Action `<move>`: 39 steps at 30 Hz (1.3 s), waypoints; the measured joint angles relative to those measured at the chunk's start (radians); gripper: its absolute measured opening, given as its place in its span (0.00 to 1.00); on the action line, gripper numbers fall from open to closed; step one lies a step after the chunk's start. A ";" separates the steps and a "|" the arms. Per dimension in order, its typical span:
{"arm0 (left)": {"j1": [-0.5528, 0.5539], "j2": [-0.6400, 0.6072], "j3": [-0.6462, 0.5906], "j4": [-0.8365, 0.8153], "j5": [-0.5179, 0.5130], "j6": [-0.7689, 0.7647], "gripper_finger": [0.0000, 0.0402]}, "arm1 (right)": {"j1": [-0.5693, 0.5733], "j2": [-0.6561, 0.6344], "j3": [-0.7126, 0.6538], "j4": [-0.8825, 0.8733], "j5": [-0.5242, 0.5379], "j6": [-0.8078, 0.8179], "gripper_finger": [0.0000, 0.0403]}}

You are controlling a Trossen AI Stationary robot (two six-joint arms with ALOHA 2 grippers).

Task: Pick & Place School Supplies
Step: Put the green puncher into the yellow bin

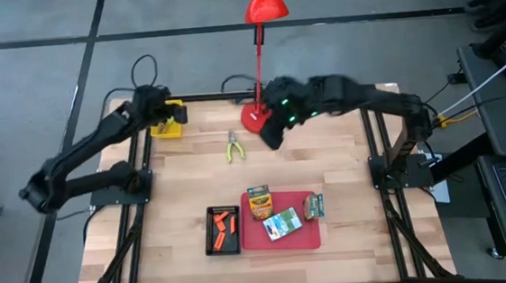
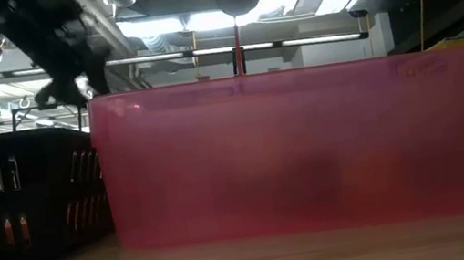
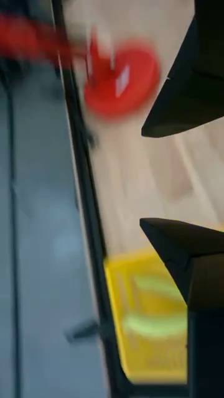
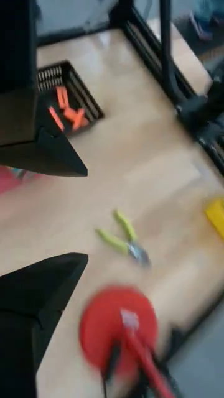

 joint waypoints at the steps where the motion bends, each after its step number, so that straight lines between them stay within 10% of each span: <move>1: -0.029 -0.043 0.000 -0.003 0.015 -0.001 0.55 | 0.000 0.000 -0.065 0.074 -0.036 0.008 0.54; 10: -0.361 -0.237 0.001 -0.118 -0.056 -0.221 0.48 | -0.078 0.052 -0.438 0.498 -0.123 0.133 0.53; 23: -0.679 -0.172 0.000 -0.107 -0.305 -0.378 0.43 | -0.110 0.186 -0.442 0.553 -0.113 0.165 0.51; 39: -0.803 -0.168 0.001 -0.008 -0.374 -0.406 0.43 | -0.129 0.336 -0.442 0.624 -0.118 0.195 0.51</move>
